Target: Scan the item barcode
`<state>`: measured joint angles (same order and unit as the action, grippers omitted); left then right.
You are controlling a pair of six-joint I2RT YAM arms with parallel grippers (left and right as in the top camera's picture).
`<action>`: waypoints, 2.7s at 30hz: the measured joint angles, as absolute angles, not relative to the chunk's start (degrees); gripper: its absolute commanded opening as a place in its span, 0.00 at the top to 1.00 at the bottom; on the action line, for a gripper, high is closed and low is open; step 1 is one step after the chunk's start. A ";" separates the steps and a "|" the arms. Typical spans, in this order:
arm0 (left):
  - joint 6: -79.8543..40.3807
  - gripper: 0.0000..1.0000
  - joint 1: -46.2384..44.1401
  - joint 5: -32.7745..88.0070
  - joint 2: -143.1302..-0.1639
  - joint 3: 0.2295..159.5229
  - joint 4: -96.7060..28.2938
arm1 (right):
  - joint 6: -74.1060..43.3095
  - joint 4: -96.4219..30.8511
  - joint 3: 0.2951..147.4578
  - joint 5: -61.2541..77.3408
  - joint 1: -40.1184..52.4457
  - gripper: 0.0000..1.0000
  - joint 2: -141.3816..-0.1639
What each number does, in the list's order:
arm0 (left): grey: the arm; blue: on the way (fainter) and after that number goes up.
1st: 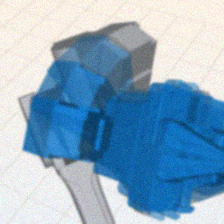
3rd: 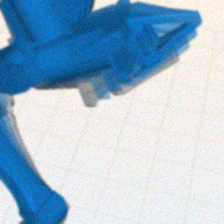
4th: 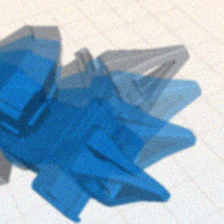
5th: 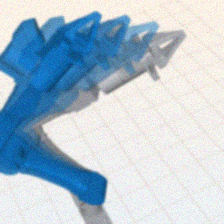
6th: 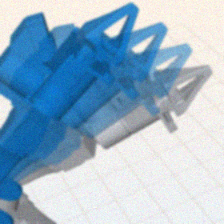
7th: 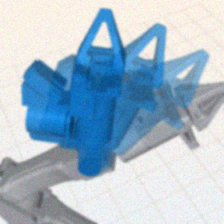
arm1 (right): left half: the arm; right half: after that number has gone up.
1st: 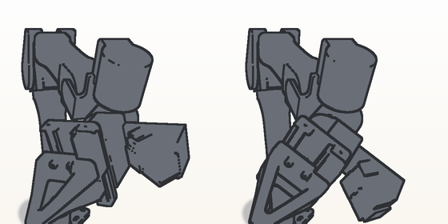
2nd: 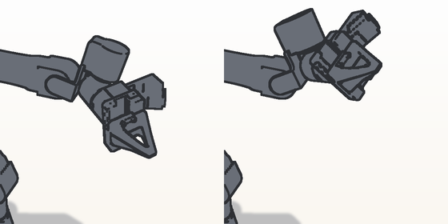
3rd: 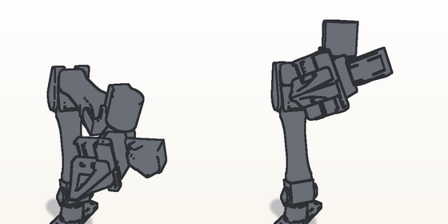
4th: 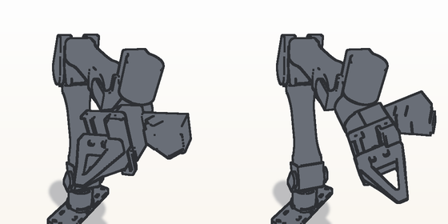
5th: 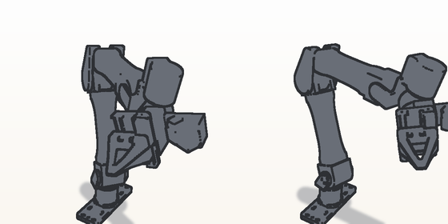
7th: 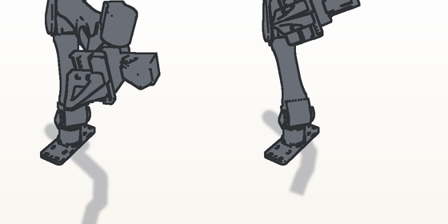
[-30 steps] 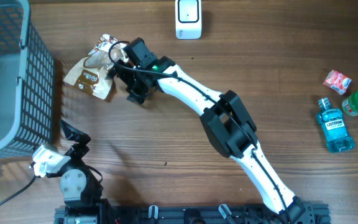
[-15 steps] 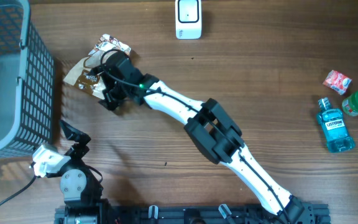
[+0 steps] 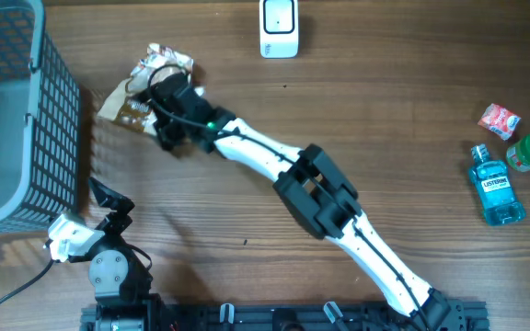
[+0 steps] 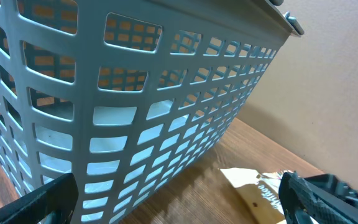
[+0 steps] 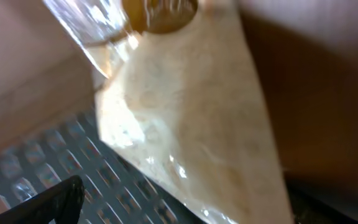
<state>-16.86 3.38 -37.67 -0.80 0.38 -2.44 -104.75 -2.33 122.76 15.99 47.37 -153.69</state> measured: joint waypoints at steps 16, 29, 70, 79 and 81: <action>-16.86 0.00 3.38 -37.67 -0.80 0.38 -2.44 | -85.49 -7.53 124.07 6.74 43.38 0.05 -152.88; -16.86 0.00 3.40 -37.67 -0.80 0.38 -2.44 | -83.94 -0.60 123.02 -4.73 44.05 0.14 -153.84; -22.90 0.00 3.40 -9.10 -13.13 11.25 -15.49 | -65.67 -72.93 117.62 -20.12 30.83 0.03 -107.92; -18.68 0.00 3.51 3.03 -57.80 49.60 -20.97 | -64.75 -76.95 117.58 -20.21 29.56 0.02 -107.77; -17.08 0.00 3.86 7.14 -66.50 52.75 -23.22 | -64.14 -77.12 117.58 -20.18 29.26 0.02 -107.77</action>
